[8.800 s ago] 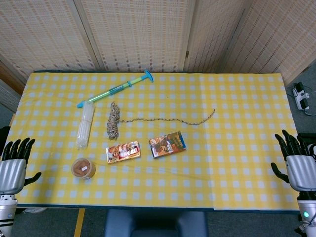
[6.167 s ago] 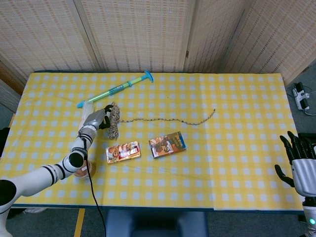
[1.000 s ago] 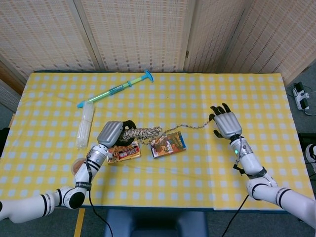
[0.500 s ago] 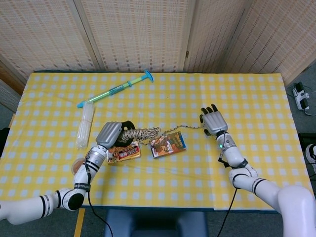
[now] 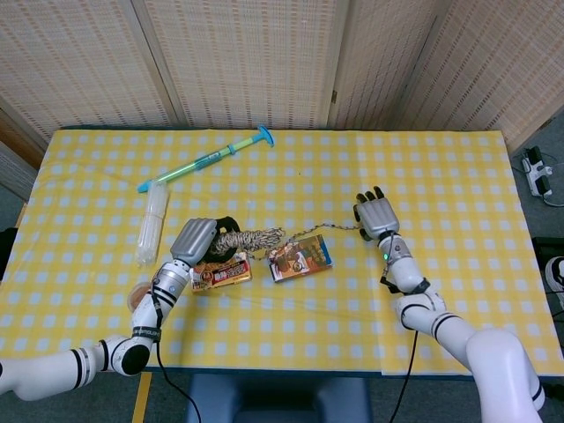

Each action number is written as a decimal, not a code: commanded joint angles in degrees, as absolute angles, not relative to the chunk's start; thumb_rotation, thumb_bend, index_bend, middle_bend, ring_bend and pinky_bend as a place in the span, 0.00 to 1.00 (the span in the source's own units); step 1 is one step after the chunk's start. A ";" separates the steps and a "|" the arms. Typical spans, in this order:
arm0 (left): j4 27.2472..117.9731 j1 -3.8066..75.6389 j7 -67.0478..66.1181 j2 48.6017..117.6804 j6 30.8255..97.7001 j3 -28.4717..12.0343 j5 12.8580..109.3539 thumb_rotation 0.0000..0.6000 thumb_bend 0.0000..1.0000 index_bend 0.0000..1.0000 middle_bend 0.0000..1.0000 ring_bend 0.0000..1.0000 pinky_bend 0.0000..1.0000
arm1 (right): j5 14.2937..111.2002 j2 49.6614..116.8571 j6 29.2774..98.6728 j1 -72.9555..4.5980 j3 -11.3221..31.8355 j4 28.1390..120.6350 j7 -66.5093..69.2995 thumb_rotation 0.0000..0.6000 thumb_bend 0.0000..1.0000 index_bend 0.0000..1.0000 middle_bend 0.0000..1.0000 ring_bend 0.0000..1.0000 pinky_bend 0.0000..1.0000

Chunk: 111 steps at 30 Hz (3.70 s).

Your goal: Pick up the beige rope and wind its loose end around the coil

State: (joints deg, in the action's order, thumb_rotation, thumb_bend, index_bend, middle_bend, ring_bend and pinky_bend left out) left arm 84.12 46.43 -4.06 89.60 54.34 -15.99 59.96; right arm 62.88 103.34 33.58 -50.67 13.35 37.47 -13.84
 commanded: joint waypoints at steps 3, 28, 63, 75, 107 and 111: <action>83.63 46.35 -3.77 89.73 54.23 -15.87 60.18 1.00 0.59 0.67 0.65 0.64 0.72 | 62.85 104.80 32.58 -51.46 13.33 35.11 -13.70 1.00 0.42 0.51 0.20 0.13 0.02; 81.79 45.93 -2.34 90.32 53.80 -15.69 60.80 1.00 0.59 0.67 0.65 0.64 0.72 | 63.46 107.62 31.07 -52.95 13.71 30.09 -13.63 1.00 0.48 0.57 0.24 0.15 0.02; 89.55 47.90 -9.71 91.69 56.71 -16.90 59.99 1.00 0.60 0.68 0.65 0.64 0.72 | 59.85 91.14 56.45 -51.02 24.10 85.26 -19.40 1.00 0.58 0.64 0.45 0.36 0.10; 88.40 51.82 -18.09 96.26 56.40 -19.73 46.18 1.00 0.60 0.68 0.65 0.64 0.72 | 61.61 87.84 59.41 -50.25 22.95 95.80 -18.50 1.00 0.58 0.65 0.45 0.37 0.11; 86.64 45.19 2.92 89.94 46.90 -36.72 23.15 1.00 0.61 0.68 0.65 0.66 0.75 | 79.35 77.06 69.55 -35.19 7.96 104.27 -3.59 1.00 0.61 0.68 0.49 0.43 0.14; 89.10 43.13 7.42 86.95 44.08 -38.36 24.26 1.00 0.62 0.68 0.65 0.65 0.75 | 77.60 77.08 67.12 -34.86 7.18 102.27 -2.58 1.00 0.61 0.68 0.49 0.43 0.14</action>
State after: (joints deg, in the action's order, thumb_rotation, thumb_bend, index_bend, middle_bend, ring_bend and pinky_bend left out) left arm 87.68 44.44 5.41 88.56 45.60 -37.24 23.62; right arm 78.44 77.15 68.25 -35.07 7.63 103.23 -3.05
